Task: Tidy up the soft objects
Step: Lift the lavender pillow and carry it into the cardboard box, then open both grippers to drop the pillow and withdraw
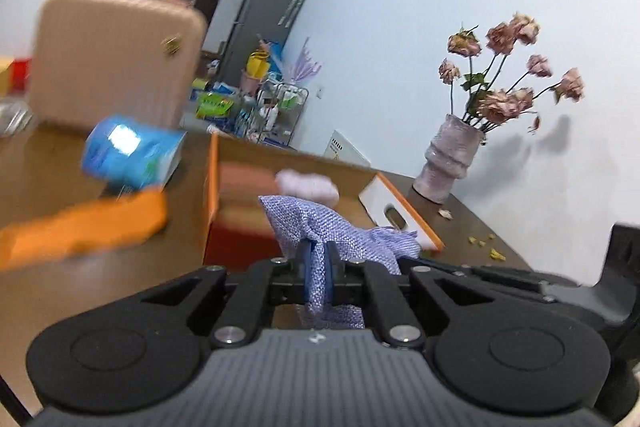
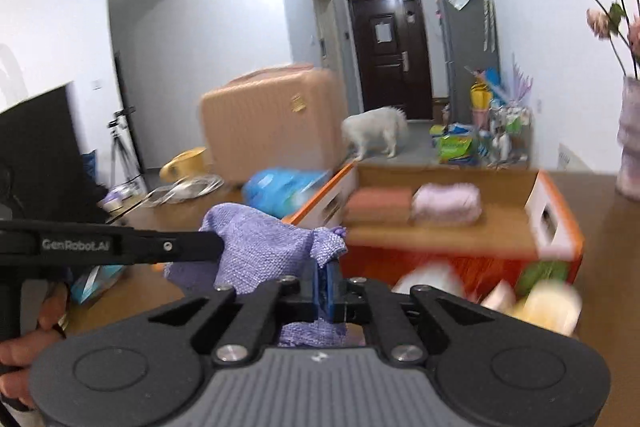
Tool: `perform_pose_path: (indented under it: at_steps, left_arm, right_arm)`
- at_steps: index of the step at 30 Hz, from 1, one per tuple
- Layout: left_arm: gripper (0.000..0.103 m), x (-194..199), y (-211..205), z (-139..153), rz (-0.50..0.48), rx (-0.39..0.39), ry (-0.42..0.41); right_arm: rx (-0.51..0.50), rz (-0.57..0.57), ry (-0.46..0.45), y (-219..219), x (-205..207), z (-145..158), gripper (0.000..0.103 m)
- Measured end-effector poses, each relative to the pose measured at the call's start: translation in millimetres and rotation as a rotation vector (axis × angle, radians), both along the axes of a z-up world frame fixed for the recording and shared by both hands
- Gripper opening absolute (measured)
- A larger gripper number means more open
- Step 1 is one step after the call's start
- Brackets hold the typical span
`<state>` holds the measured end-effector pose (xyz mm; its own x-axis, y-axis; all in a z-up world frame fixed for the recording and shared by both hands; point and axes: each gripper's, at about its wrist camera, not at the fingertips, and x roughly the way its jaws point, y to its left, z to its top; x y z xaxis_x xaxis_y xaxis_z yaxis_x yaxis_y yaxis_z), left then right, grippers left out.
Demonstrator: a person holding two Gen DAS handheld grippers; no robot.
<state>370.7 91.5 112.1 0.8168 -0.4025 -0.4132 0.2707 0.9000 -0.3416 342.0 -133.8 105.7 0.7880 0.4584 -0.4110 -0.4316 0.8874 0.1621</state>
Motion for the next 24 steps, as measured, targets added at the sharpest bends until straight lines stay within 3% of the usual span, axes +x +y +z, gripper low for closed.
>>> perform_pose_path:
  at_steps: [3,6,10,13,15,18,21,24]
  left_arm:
    - [0.007,71,-19,7,-0.006,0.062,0.019]
    - [0.007,126,-35,-10,0.014,0.154,0.076]
    - [0.007,152,-39,-42,0.042,0.251,0.141]
    - [0.011,141,-36,-54,0.034,0.321,0.114]
    - [0.021,132,-34,-56,0.043,0.364,0.087]
    - [0.028,123,-31,-54,0.032,0.374,0.082]
    - [0.031,110,-30,-41,0.05,0.372,0.067]
    - [0.039,89,-24,-19,0.079,0.349,0.043]
  right_arm:
    - [-0.013,-0.015,0.041,-9,71,13,0.004]
    - [-0.044,-0.028,0.118,-7,136,4,0.004]
    - [-0.074,-0.023,0.25,2,195,-32,0.004]
    - [-0.096,0.036,0.284,12,199,-46,0.005]
    - [-0.118,0.07,0.318,20,201,-52,0.011]
    - [-0.156,0.078,0.334,27,201,-54,0.015]
    - [-0.145,0.062,0.318,23,191,-43,0.02]
    - [-0.116,0.051,0.242,7,164,-12,0.024]
